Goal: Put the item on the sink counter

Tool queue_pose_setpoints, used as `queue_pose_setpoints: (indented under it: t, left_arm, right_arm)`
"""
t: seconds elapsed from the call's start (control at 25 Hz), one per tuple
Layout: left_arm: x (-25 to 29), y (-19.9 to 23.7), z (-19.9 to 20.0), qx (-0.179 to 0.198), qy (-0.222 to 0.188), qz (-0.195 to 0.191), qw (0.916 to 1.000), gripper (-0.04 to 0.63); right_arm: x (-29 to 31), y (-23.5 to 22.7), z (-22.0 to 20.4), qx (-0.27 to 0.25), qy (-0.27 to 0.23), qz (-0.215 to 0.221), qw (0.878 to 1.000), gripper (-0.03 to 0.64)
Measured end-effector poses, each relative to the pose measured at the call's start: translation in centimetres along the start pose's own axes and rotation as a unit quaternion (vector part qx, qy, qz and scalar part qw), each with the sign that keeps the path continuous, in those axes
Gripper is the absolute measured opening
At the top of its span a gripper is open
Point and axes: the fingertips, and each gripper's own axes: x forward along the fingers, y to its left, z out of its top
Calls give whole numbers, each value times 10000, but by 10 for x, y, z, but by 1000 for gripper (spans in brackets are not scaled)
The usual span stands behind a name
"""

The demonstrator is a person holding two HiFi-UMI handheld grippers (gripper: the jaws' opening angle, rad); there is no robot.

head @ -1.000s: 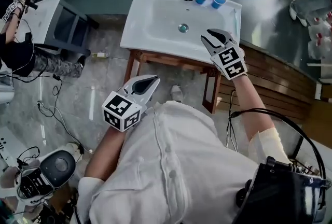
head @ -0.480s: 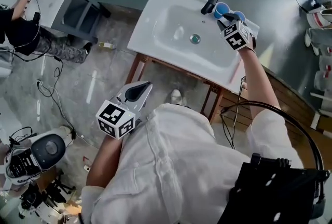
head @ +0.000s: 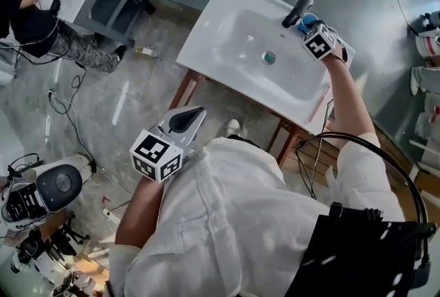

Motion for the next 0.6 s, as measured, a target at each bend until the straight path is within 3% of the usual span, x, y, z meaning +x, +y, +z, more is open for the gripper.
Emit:
queue_pose_setpoints:
  t: [0.16, 0.6]
  left_arm:
    - [-1, 1, 0, -4, -9, 17, 10000, 6]
    - [-23, 3, -6, 33, -90, -121, 9999, 6]
  right_arm:
    - [5, 3, 0, -198, 126, 49, 9997, 43]
    - [-37, 13, 15, -169, -13, -185, 9997, 21]
